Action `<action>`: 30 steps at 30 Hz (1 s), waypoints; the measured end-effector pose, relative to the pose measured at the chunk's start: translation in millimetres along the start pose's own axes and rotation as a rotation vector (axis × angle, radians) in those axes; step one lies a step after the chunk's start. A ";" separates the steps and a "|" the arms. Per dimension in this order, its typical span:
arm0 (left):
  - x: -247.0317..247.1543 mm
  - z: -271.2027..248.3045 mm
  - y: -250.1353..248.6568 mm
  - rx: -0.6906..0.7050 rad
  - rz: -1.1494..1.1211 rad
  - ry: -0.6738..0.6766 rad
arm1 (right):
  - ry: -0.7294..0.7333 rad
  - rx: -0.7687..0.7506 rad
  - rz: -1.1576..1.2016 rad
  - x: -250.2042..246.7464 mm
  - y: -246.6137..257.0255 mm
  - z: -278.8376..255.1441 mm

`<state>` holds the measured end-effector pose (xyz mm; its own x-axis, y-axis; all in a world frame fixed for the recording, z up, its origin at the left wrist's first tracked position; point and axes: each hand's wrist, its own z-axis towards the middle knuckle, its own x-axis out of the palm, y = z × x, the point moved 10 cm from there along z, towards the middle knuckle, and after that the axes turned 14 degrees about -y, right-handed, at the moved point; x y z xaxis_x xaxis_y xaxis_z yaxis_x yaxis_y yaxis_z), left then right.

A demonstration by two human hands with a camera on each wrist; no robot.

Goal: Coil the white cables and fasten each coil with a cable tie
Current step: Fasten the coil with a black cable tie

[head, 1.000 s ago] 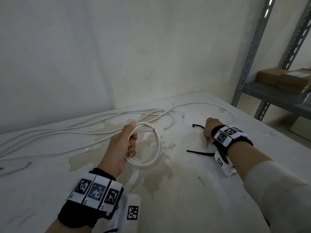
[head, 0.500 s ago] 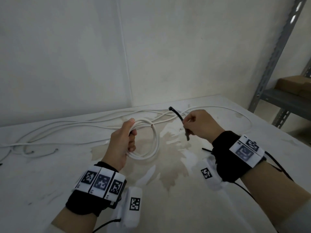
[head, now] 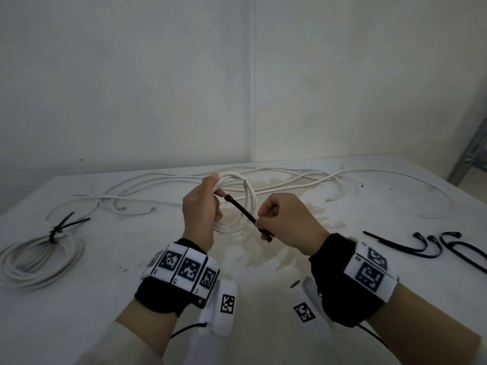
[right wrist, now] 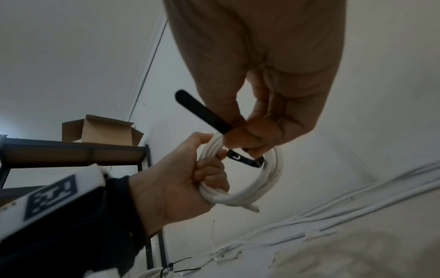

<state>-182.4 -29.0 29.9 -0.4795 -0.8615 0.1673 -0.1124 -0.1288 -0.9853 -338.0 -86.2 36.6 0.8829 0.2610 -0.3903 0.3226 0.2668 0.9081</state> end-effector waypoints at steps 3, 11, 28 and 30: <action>-8.1 -4.3 -3.0 0.028 -0.030 -0.021 | -0.076 0.010 0.049 6.3 3.2 2.4; -9.7 -1.6 1.3 -0.011 -0.057 0.064 | -0.070 -0.035 0.296 19.4 30.4 -2.3; -10.1 40.0 1.9 -0.063 -0.175 0.052 | 0.096 -0.111 0.515 51.8 41.2 9.9; -9.4 47.2 -0.3 -0.027 -0.167 0.062 | 0.076 -0.194 0.496 54.3 49.2 13.6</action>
<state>-136.8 -44.1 27.0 -0.5052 -0.7969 0.3311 -0.2177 -0.2536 -0.9425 -269.5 -71.5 62.1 0.8837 0.4640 0.0618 -0.2023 0.2594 0.9443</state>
